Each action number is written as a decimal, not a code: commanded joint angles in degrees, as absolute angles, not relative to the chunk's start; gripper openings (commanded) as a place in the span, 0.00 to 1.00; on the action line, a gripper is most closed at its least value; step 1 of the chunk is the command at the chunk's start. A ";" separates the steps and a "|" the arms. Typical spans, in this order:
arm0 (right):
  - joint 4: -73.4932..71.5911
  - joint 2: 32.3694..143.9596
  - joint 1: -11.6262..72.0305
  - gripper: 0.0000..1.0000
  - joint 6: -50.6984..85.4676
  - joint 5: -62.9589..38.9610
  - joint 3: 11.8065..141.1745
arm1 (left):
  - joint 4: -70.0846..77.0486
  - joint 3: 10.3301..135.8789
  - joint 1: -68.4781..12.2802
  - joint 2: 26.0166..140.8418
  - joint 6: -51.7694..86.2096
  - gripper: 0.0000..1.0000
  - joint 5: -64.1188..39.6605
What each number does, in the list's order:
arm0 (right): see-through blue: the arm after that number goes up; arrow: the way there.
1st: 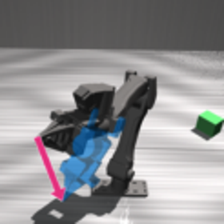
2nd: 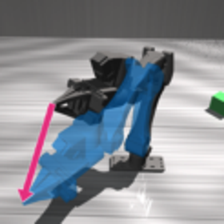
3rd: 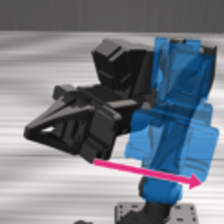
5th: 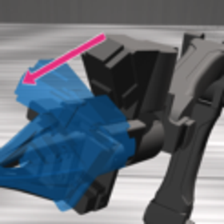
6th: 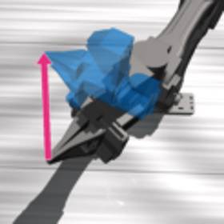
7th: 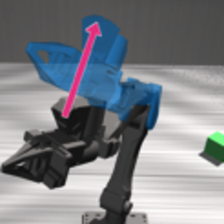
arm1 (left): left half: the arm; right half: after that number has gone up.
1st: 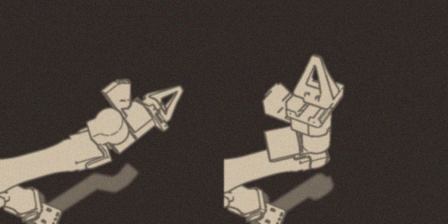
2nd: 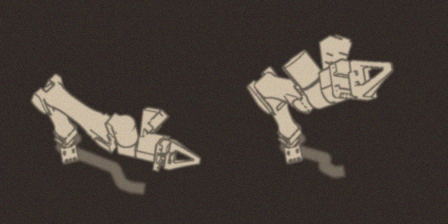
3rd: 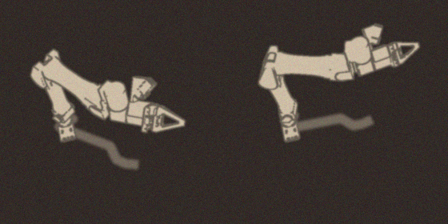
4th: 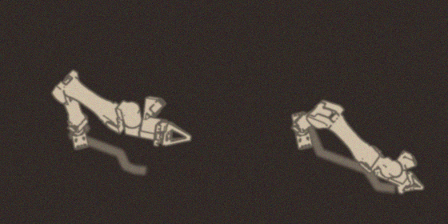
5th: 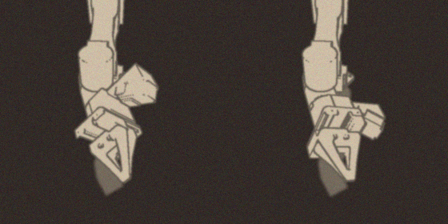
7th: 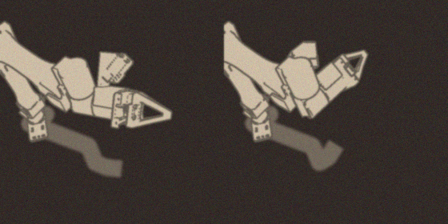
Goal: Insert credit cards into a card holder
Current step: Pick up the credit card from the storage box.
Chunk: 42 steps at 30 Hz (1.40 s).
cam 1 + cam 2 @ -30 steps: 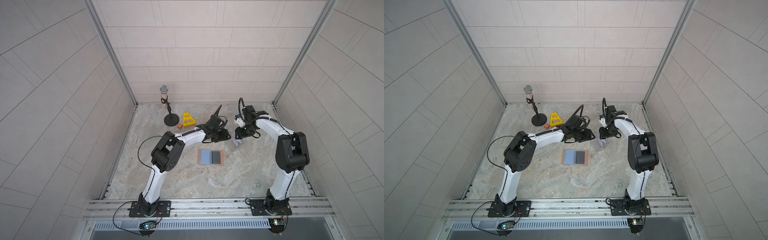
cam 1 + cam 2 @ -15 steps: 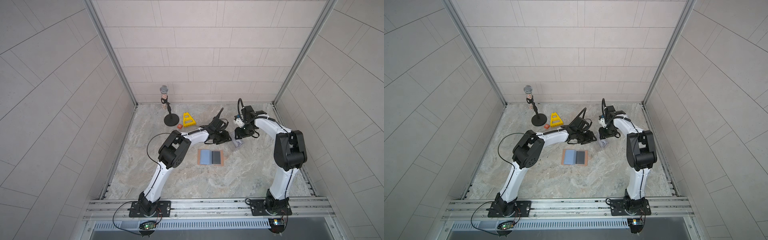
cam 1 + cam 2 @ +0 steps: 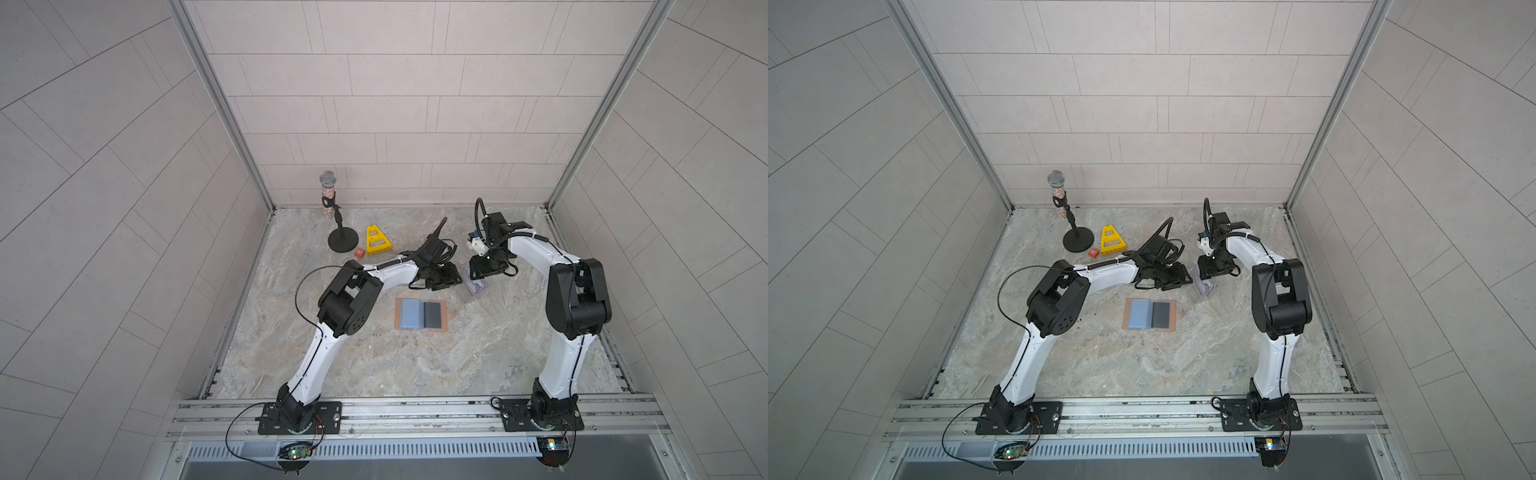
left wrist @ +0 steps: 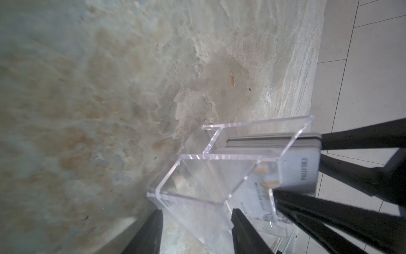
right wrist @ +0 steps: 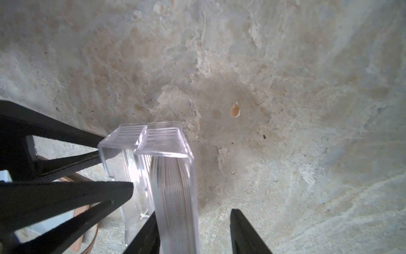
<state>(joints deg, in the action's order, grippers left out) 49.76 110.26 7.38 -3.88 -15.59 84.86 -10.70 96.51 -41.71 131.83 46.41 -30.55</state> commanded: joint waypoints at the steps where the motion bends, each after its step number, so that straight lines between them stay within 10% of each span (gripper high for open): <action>1: 51.68 111.00 7.41 0.51 -4.74 -13.79 85.87 | -14.13 97.51 -42.08 133.42 44.70 0.53 -29.71; 42: 55.02 105.55 9.22 0.36 -5.01 -10.46 87.98 | -18.28 95.28 -41.69 133.51 42.19 0.44 -26.87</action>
